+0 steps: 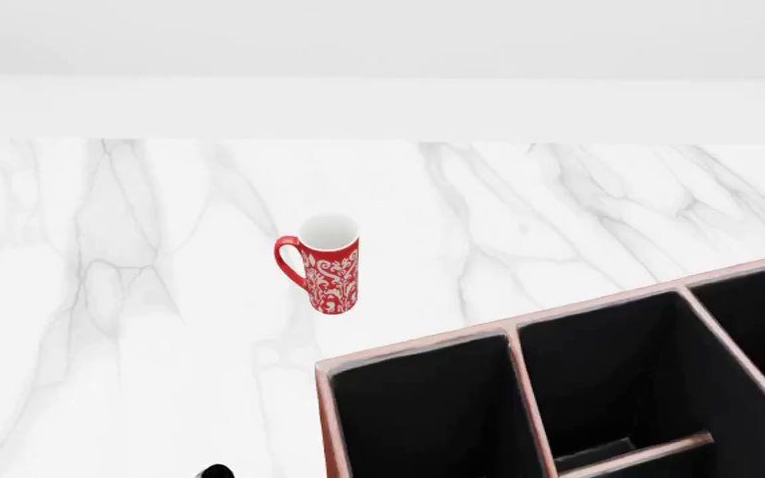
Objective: Pick up the book and place it in the left compartment of the caddy.
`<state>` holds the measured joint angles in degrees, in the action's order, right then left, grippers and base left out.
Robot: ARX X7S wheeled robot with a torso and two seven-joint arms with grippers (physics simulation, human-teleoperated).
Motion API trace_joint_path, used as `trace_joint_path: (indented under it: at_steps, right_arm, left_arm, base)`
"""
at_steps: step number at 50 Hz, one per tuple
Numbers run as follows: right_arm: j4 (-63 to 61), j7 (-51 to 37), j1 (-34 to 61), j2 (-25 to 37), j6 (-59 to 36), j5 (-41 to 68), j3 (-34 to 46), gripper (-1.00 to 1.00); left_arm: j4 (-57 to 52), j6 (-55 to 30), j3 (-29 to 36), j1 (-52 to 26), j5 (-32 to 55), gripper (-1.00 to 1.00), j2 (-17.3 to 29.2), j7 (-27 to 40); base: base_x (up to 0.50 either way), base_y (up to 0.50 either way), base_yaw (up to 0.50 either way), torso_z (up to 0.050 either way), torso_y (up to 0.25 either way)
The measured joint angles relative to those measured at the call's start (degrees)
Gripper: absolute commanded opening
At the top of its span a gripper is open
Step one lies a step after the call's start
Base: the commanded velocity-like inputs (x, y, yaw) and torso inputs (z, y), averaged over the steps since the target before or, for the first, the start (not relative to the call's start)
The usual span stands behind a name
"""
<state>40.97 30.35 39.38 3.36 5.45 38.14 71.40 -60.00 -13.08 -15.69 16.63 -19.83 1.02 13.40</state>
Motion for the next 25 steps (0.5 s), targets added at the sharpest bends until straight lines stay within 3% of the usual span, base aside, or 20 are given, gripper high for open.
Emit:
trace_joint_path:
  at_steps: [6, 7, 25]
  right_arm:
    - [2.5, 0.8, 1.0, -1.0, 1.1, 2.9, 3.1, 1.00]
    - [2.8, 1.0, 1.1, -1.1, 1.2, 3.4, 3.6, -1.00]
    - [3.7, -0.2, 2.6, -0.5, 3.1, 9.7, 9.1, -1.00]
  left_arm:
    - [0.0, -0.7, 0.3, -0.5, -0.6, 1.00, 0.0, -0.3]
    - [0.0, -0.8, 0.4, -0.6, -0.7, 1.00, 0.0, -0.3]
    - [0.0, -1.9, 1.4, -1.5, -1.7, 1.00, 0.0, -0.7]
  base:
    - [0.00, 0.00, 0.00, 0.000, 0.000]
    - [0.00, 0.00, 0.00, 0.000, 0.000]
    - [0.00, 0.00, 0.00, 0.000, 0.000]
